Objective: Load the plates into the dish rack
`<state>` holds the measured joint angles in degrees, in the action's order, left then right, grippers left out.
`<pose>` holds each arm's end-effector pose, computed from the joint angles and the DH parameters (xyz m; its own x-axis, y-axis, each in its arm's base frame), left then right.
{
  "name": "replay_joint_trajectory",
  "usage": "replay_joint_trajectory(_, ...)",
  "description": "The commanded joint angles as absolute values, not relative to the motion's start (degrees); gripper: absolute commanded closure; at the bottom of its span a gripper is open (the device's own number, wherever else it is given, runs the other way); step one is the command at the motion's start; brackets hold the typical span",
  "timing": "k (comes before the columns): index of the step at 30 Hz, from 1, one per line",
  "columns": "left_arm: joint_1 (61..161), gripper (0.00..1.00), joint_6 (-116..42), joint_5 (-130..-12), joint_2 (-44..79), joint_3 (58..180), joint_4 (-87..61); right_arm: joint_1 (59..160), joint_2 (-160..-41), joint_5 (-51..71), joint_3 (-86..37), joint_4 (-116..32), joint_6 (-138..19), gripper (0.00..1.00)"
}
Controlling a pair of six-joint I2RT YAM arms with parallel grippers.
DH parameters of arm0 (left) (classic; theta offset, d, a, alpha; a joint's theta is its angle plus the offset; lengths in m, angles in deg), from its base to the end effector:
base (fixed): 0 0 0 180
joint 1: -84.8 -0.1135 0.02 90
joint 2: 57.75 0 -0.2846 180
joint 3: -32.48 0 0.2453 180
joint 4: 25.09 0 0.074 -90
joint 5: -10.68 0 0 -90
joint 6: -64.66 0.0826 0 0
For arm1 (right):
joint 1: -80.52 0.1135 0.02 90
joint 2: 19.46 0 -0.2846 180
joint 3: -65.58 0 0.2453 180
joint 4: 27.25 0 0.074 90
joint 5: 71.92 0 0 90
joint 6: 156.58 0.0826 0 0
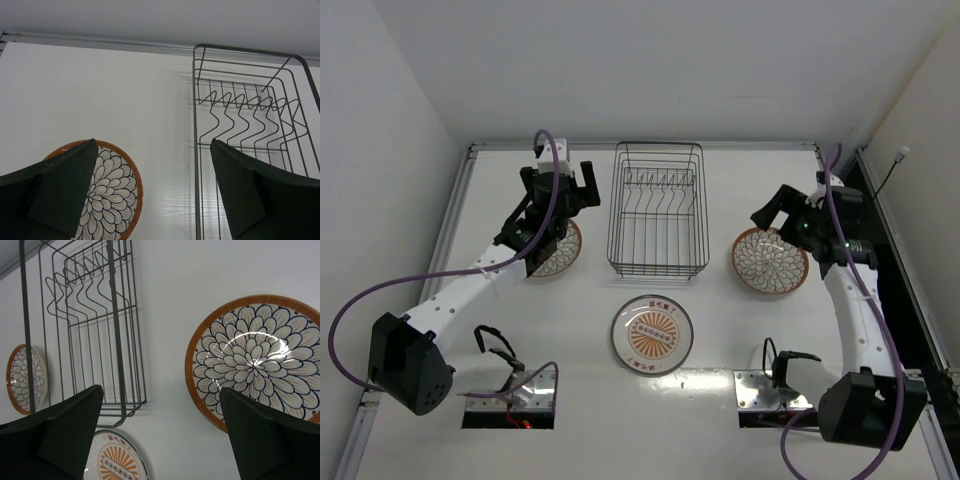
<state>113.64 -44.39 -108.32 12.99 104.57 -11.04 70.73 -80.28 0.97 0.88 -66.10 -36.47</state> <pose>0.2944 -0.1164 0.3558 -0.1845 -0.2243 -0.9569 -0.0557 0.9744 -0.2177 0.2518 -0.0188 0.2909 -0.5262 0.5773 -0.6243 0.2184 0.8013 0.5570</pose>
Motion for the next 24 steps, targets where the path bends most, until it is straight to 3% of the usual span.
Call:
replay_joint_trajectory(1, 113.98, 0.06, -43.89, -109.03, 11.33, 106.32, -13.84, 70.32, -81.77, 4.00, -2.36, -68.99, -35.64, 0.00)
replay_joint_trajectory(6, 113.98, 0.06, -43.89, -109.03, 11.33, 106.32, -13.84, 71.02, -91.42, 8.41, -12.20, -81.65, -34.94, 0.00)
replay_joint_trajectory(11, 113.98, 0.06, -43.36, -109.03, 11.33, 106.32, -13.84, 70.41, -90.74, -5.99, -8.88, -74.46, -42.84, 0.00)
replay_joint_trajectory(14, 113.98, 0.06, -43.36, -109.03, 11.33, 106.32, -13.84, 70.41, -96.53, -7.22, -11.33, -83.50, -48.72, 0.00)
replay_joint_trajectory(24, 113.98, 0.06, -43.36, -110.17, 11.33, 106.32, -14.36, 66.81, -88.03, -7.23, -3.59, -75.17, -46.98, 0.00)
